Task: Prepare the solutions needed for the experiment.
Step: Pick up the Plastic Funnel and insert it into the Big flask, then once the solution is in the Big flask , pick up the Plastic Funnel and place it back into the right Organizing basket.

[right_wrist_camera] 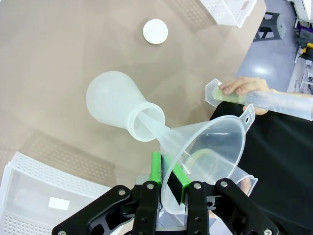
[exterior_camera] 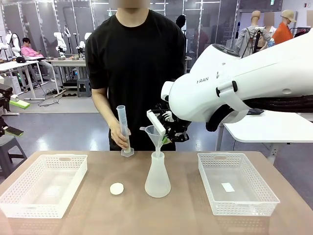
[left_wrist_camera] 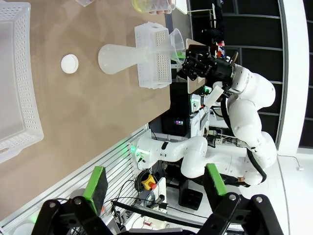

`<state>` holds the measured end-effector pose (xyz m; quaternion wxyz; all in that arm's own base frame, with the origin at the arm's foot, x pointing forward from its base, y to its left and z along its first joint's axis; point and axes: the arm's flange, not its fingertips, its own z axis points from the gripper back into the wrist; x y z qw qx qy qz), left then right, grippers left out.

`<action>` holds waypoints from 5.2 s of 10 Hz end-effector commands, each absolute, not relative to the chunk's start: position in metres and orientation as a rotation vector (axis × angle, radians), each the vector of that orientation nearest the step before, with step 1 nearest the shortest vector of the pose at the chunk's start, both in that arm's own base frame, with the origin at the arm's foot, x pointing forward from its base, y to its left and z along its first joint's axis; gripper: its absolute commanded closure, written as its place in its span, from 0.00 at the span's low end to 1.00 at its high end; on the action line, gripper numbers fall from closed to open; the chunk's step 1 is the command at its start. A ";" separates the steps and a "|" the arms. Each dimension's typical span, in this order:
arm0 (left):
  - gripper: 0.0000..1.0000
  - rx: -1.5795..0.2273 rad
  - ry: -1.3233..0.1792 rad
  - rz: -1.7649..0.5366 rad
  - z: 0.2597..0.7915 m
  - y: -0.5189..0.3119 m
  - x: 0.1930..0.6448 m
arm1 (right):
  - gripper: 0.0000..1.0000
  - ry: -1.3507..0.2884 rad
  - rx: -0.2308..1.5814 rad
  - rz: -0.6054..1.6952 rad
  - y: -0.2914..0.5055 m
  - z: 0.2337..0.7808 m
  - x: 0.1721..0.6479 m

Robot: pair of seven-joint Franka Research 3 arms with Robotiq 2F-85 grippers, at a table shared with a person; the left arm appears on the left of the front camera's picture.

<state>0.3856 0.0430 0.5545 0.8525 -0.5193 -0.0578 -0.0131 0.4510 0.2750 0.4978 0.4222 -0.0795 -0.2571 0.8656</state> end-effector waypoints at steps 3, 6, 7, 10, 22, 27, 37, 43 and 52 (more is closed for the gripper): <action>0.00 -1.086 -0.102 -0.020 0.559 0.044 0.385 | 0.73 -0.626 -0.153 2.207 0.271 0.494 0.446; 0.00 -1.086 -0.102 -0.020 0.559 0.044 0.385 | 0.44 -0.615 -0.160 2.220 0.273 0.495 0.442; 0.00 -1.086 -0.102 -0.020 0.559 0.044 0.385 | 0.45 -0.610 -0.162 2.220 0.273 0.496 0.440; 0.00 -1.086 -0.102 -0.020 0.559 0.044 0.385 | 0.45 -0.612 -0.162 2.196 0.279 0.495 0.445; 0.00 -1.086 -0.102 -0.020 0.559 0.044 0.385 | 0.44 -0.661 -0.127 2.235 0.289 0.510 0.425; 0.00 -1.086 -0.102 -0.020 0.559 0.044 0.385 | 0.44 -0.601 -0.259 2.169 0.254 0.556 0.401; 0.00 -1.086 -0.102 -0.020 0.559 0.044 0.385 | 0.44 -0.398 -0.120 1.450 0.115 0.574 0.359; 0.00 -1.086 -0.102 -0.020 0.559 0.044 0.385 | 0.44 -0.360 0.040 1.408 0.105 0.561 0.361; 0.00 -1.086 -0.102 -0.020 0.559 0.044 0.385 | 0.44 -0.536 1.091 0.117 0.076 0.490 0.358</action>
